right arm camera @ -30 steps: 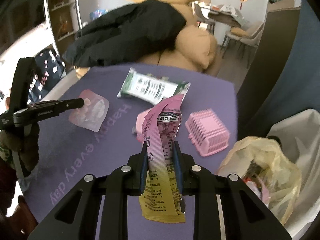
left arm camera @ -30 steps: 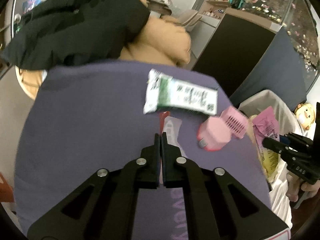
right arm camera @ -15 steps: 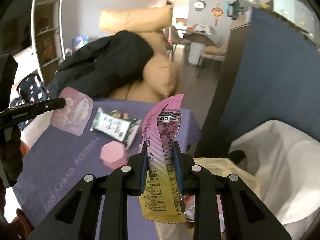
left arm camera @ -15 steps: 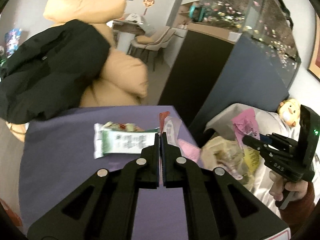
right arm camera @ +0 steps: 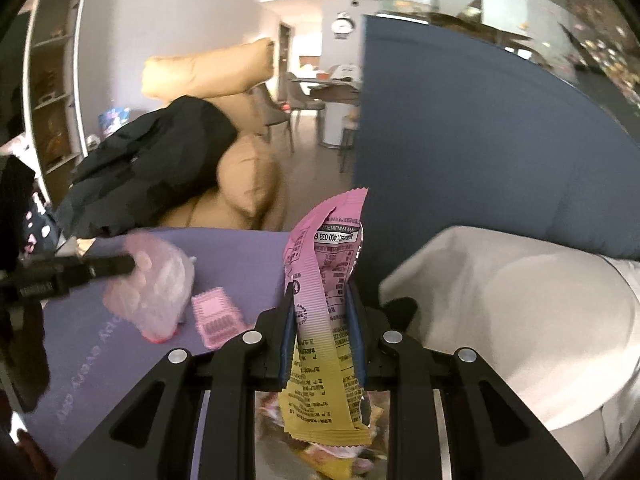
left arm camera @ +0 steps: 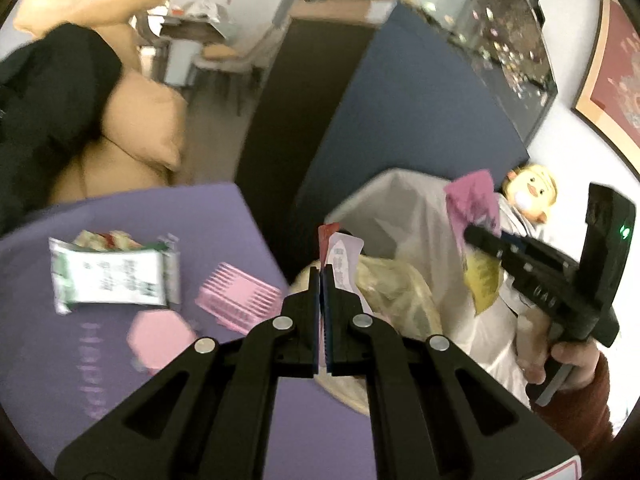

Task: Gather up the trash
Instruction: 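Carry both wrappers over the yellow bag and open the left tool to drop its wrapper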

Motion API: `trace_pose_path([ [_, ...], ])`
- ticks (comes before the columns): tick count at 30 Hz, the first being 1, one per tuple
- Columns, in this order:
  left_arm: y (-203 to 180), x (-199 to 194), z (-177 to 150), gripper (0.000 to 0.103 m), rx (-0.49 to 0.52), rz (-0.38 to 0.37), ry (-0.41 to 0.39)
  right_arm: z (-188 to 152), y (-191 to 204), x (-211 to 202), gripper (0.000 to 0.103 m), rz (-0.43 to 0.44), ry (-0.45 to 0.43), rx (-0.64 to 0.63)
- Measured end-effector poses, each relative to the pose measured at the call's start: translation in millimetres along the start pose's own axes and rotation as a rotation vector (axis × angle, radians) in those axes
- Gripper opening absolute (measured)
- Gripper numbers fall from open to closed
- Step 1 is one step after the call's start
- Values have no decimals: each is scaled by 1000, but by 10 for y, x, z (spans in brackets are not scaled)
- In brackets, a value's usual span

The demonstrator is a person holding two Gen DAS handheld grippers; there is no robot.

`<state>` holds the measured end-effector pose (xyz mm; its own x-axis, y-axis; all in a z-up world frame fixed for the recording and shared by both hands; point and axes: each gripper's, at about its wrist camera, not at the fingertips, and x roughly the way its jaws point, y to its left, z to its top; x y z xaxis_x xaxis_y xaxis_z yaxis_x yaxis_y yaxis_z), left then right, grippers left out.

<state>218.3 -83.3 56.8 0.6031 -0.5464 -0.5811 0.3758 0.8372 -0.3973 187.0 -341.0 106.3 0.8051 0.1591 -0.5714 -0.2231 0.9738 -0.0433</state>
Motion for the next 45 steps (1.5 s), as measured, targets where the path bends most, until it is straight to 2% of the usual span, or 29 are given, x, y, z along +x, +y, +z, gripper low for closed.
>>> trace_pose_path([
  [3, -121, 270, -85, 1, -7, -40, 51, -65, -170, -44, 23, -44, -3, 8],
  [9, -367, 702, -198, 1, 15, -76, 137, -217, -410, -22, 23, -78, 15, 41],
  [14, -523, 908, -235, 1, 37, -93, 179, -336, -548, 54, 23, -85, 42, 69],
  [21, -566, 1017, -239, 1, 28, -126, 201, -388, -543, 125, 23, -69, 51, 71],
  [22, -561, 1027, -246, 5, 24, -130, 202, -387, -535, 130, 23, -68, 51, 71],
  [25, -524, 1000, -264, 28, 13, -134, 183, -391, -519, 136, 23, -60, 54, 73],
  [29, -437, 916, -288, 34, 9, -95, 160, -412, -477, 158, 23, -48, 63, 66],
  [33, -297, 731, -335, 39, 4, -30, 131, -444, -430, 194, 23, -12, 75, 77],
  [35, -185, 590, -374, 44, 11, 10, 103, -466, -391, 227, 23, 13, 84, 85],
  [41, 245, 226, -508, 47, -26, 105, 54, -622, -200, 489, 23, 76, 124, 88],
  [45, 595, -15, -580, 47, -87, 151, 37, -779, -170, 793, 23, 132, 186, 159],
])
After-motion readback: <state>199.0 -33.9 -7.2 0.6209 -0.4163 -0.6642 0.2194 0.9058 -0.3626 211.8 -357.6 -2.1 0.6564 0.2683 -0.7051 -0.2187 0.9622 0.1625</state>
